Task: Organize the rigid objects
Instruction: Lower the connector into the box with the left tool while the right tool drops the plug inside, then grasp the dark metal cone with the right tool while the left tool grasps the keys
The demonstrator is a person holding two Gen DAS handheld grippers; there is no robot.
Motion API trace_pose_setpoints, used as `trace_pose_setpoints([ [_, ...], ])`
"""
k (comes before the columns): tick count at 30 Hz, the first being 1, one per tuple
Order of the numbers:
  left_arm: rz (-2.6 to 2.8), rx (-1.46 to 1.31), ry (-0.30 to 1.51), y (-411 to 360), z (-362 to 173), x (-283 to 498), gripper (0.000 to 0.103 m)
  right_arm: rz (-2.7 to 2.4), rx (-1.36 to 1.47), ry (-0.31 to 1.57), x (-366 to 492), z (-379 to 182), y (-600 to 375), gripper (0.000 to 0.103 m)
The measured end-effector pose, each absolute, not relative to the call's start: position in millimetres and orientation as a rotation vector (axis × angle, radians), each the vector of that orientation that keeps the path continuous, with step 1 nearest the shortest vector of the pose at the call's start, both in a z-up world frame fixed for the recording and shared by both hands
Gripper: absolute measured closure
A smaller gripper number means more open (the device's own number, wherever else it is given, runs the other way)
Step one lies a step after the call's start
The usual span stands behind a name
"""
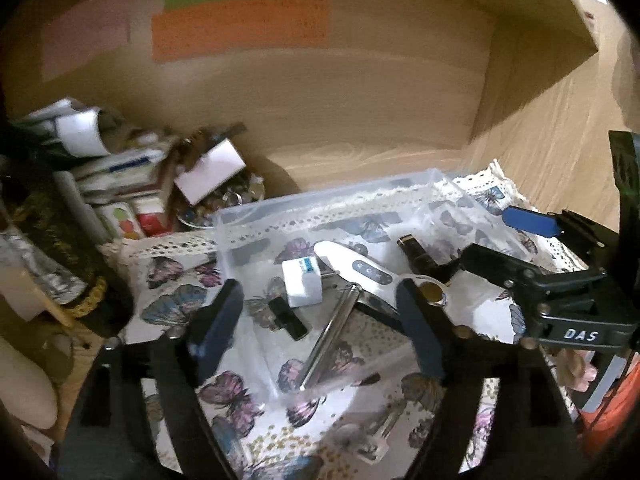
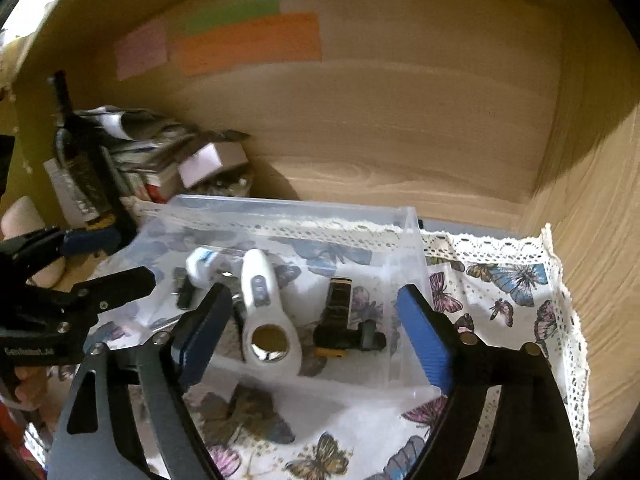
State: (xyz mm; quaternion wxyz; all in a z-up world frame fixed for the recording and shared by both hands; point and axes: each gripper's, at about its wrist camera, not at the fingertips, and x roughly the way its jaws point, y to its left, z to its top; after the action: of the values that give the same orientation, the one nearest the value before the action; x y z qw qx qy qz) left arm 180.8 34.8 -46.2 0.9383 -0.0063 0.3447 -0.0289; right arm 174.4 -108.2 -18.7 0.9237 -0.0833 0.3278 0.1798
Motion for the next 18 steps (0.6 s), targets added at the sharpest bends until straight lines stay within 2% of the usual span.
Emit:
trace_pose_setpoints([
  [6,-0.04,0.008,0.72,40.9,-51.7,158.5,0.014,0.41,-0.209,0.664,148.0,-18.6,-103.9,0.02],
  [15,-0.077,-0.029,0.84,51.0,-94.2,132.5,0.014,0.481,-0.234,0.763,124.8,-52.2,-96.9,0.021],
  [18,-0.101,-0.034,0.872,47.9,-105.7,126.4,0.014,0.487,-0.246,0.825,126.5,-68.4,-93.1,0.027],
])
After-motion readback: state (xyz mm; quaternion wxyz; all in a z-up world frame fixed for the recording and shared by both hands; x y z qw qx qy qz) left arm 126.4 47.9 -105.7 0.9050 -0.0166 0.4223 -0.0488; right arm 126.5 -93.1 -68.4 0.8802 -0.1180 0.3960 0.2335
